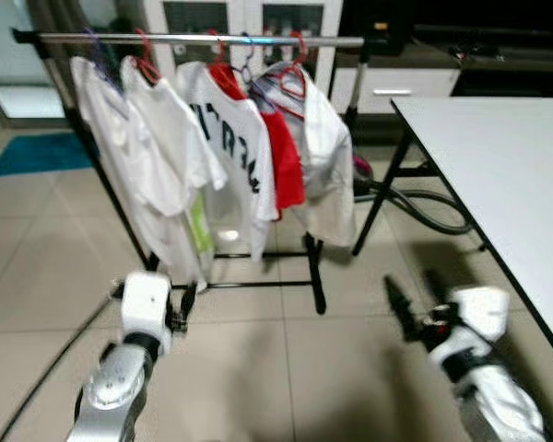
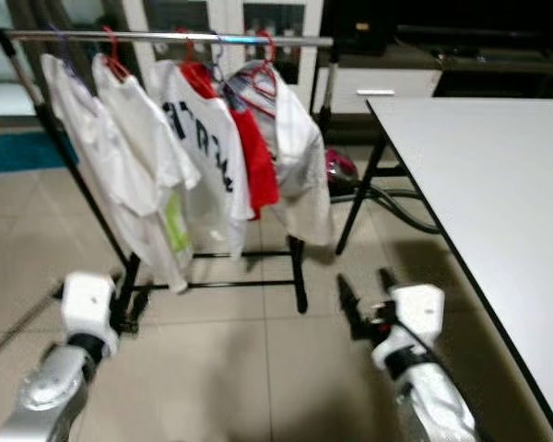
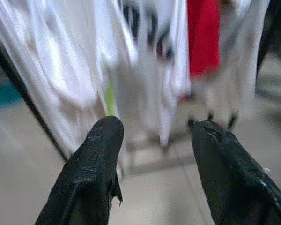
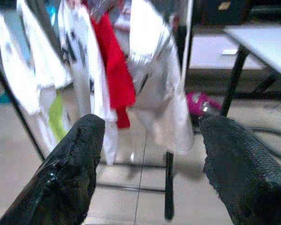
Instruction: Hang hanger
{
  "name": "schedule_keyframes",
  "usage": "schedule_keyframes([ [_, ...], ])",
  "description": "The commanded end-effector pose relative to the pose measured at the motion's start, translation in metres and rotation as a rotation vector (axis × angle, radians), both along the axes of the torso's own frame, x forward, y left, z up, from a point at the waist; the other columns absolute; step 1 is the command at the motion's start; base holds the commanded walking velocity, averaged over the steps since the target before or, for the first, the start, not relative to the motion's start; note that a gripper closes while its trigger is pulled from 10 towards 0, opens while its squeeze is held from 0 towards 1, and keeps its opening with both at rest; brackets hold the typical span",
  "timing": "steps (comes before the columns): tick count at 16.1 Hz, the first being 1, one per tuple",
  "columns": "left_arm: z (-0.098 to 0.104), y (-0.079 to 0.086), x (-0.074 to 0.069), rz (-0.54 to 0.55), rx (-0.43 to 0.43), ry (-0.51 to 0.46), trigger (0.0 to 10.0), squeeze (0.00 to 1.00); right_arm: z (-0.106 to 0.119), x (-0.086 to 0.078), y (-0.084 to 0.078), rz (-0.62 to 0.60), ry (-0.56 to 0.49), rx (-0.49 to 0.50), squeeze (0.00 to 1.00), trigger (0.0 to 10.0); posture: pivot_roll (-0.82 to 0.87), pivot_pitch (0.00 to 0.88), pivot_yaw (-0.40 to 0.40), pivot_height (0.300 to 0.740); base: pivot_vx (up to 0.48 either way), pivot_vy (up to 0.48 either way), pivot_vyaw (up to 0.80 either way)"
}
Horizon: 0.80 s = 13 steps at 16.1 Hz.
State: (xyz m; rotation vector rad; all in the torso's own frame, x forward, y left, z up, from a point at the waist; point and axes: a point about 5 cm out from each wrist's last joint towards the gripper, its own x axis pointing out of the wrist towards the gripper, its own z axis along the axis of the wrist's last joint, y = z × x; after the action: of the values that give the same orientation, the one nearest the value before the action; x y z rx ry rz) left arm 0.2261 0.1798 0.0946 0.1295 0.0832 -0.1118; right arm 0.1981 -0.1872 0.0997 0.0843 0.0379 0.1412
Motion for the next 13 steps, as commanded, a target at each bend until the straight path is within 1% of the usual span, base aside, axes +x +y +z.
schedule_keyframes([
  [1,0.016,-0.007,0.000,-0.006,0.008,-0.082,10.0,1.00,0.011,-0.001,-0.004,-0.050,-0.032,0.015,1.00,10.0,0.08,0.004,0.023,0.740,0.000,0.000,0.00],
  [2,0.031,-0.010,0.001,0.014,0.008,-0.123,10.0,1.00,0.022,-0.004,-0.006,-0.129,-0.037,0.029,1.00,10.0,0.08,0.003,0.028,0.740,0.000,0.000,0.00],
  [3,0.045,-0.011,0.006,0.070,0.015,-0.151,10.0,1.00,0.026,-0.003,-0.002,-0.157,0.018,0.070,1.00,10.0,0.08,0.006,0.030,0.740,0.000,0.000,0.00],
  [4,0.049,-0.014,0.009,0.064,0.029,-0.154,10.0,1.00,0.021,0.000,0.002,-0.144,0.063,0.072,1.00,10.0,0.08,0.007,0.028,0.740,0.000,0.000,0.51],
  [5,0.048,-0.018,0.013,0.029,0.041,-0.138,10.0,1.00,0.020,0.006,0.009,-0.109,0.062,0.031,1.00,10.0,0.08,0.010,0.029,0.740,0.000,0.000,0.80],
  [7,0.046,-0.025,0.019,0.002,0.091,-0.087,10.0,1.00,0.022,0.022,0.028,-0.051,0.059,0.056,1.00,10.0,0.09,0.006,0.032,0.740,0.000,0.000,0.80],
  [8,0.048,-0.028,0.020,-0.010,0.093,-0.082,10.0,1.00,0.024,0.028,0.031,-0.047,0.058,0.046,1.00,10.0,0.09,0.001,0.027,0.740,0.000,0.000,0.80],
  [9,0.052,-0.029,0.023,-0.016,0.095,-0.085,10.0,1.00,0.028,0.034,0.034,-0.039,0.050,0.058,1.00,10.0,0.10,0.000,0.022,0.740,0.000,0.000,0.80],
  [11,0.056,-0.029,0.029,-0.012,0.088,-0.083,10.0,1.00,0.030,0.040,0.032,-0.067,0.050,0.024,1.00,10.0,0.11,0.000,0.016,0.740,0.287,0.000,0.80],
  [12,0.057,-0.027,0.030,-0.002,0.087,-0.079,10.0,1.00,0.028,0.043,0.030,-0.085,0.056,-0.029,1.00,10.0,0.12,0.000,0.015,0.740,0.322,0.000,0.80],
  [13,0.057,-0.026,0.031,-0.002,0.095,-0.074,10.0,1.00,0.026,0.046,0.026,-0.130,0.057,-0.068,1.00,10.0,0.12,0.000,0.015,0.740,0.330,0.000,0.00],
])
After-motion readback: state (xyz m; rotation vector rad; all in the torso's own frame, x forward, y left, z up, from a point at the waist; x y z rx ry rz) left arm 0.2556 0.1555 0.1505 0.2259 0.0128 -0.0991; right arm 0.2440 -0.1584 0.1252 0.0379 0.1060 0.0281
